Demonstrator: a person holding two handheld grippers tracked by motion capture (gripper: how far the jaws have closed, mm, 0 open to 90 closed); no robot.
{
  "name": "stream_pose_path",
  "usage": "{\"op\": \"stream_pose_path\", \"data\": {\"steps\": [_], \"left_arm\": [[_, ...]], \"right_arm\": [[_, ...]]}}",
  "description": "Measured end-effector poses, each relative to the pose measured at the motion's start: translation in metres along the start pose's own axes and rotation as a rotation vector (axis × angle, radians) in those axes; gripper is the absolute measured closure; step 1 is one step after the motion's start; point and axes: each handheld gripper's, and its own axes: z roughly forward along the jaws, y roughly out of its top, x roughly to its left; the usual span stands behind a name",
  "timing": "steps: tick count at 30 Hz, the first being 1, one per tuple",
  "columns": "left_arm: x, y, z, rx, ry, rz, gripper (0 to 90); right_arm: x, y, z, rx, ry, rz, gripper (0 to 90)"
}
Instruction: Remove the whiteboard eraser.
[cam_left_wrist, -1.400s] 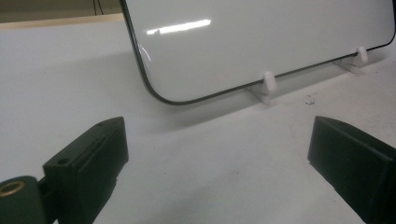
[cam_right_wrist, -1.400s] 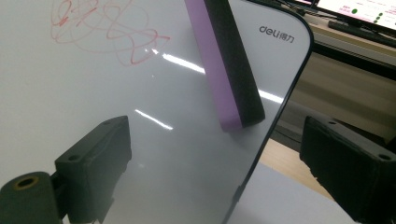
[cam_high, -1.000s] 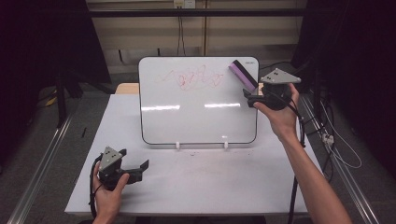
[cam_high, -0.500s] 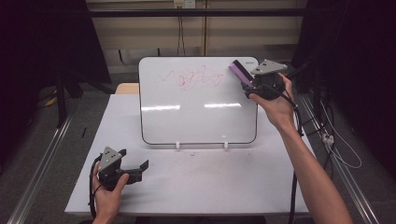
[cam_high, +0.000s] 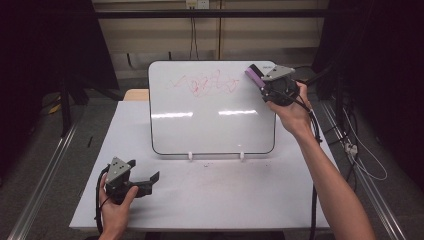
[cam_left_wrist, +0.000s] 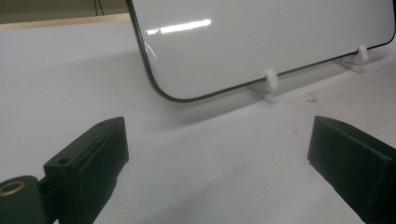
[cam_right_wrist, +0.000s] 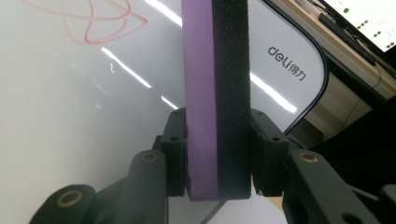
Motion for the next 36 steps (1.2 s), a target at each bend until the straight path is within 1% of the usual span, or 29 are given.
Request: {"op": "stream_pose_path", "data": {"steps": [1,6,7,8,9,12,13,17,21,22,23,24,26,27,29,30,31,32,33,34,36], "left_arm": [[0.000,0.000,0.001,-0.001,0.000,-0.004,5.0],[0.000,0.000,0.002,0.000,-0.001,-0.001,5.1],[0.000,0.000,0.002,0.002,0.000,-0.001,5.1],[0.000,0.000,0.003,0.007,-0.004,-0.002,5.1],[-0.001,0.000,0.004,0.013,-0.006,-0.002,5.1],[-0.002,0.001,0.005,0.016,-0.009,0.005,5.1],[-0.002,0.001,0.005,0.016,-0.011,0.007,5.1],[-0.003,0.000,0.005,0.017,-0.011,0.008,5.1],[-0.003,0.001,0.005,0.013,-0.011,0.004,5.1],[-0.003,0.002,0.006,0.013,-0.012,0.003,5.1],[-0.002,0.002,0.007,0.014,-0.013,0.002,5.2],[-0.002,0.002,0.008,0.011,-0.013,-0.003,5.2],[-0.003,0.002,0.009,0.019,-0.008,0.006,5.3],[-0.003,0.002,0.010,0.024,-0.011,0.011,5.8],[-0.003,0.003,0.011,0.025,-0.011,0.009,5.8],[-0.003,0.004,0.011,0.022,-0.010,0.011,5.9],[-0.003,0.004,0.012,0.016,-0.009,0.007,5.9],[-0.003,0.005,0.012,0.014,-0.014,0.005,5.9],[-0.003,0.006,0.012,0.011,-0.015,0.003,5.9],[-0.004,0.007,0.013,0.009,-0.019,0.004,5.8],[-0.005,0.009,0.013,-0.001,-0.021,0.006,5.8]], "right_arm": [[0.002,0.001,0.000,0.006,-0.011,-0.010,63.7],[0.002,0.001,0.000,0.012,-0.015,-0.011,64.2],[0.002,0.000,-0.001,0.009,-0.005,-0.005,64.3],[0.002,0.000,-0.001,0.009,-0.005,-0.005,64.3],[0.000,-0.001,-0.002,0.014,0.009,-0.002,64.4],[0.001,-0.004,-0.004,0.015,0.011,0.005,64.4],[0.000,-0.006,-0.007,-0.008,0.020,0.014,64.5],[0.002,-0.008,-0.013,-0.019,0.022,0.023,64.5],[0.004,-0.017,-0.019,-0.059,0.037,0.055,64.5],[0.005,-0.019,-0.021,-0.071,0.046,0.062,64.5],[0.008,-0.023,-0.023,-0.089,0.073,0.076,64.5],[0.010,-0.026,-0.024,-0.096,0.087,0.081,64.5],[0.012,-0.028,-0.025,-0.104,0.094,0.088,64.5],[0.017,-0.032,-0.028,-0.128,0.120,0.111,64.5],[0.019,-0.034,-0.030,-0.139,0.125,0.119,64.5],[0.023,-0.038,-0.032,-0.174,0.154,0.141,64.5],[0.023,-0.038,-0.032,-0.174,0.154,0.141,64.5],[0.028,-0.042,-0.034,-0.200,0.182,0.158,64.6],[0.028,-0.042,-0.034,-0.200,0.182,0.158,64.6],[0.033,-0.045,-0.034,-0.215,0.204,0.164,64.6],[0.035,-0.047,-0.034,-0.226,0.209,0.170,64.6]]}}
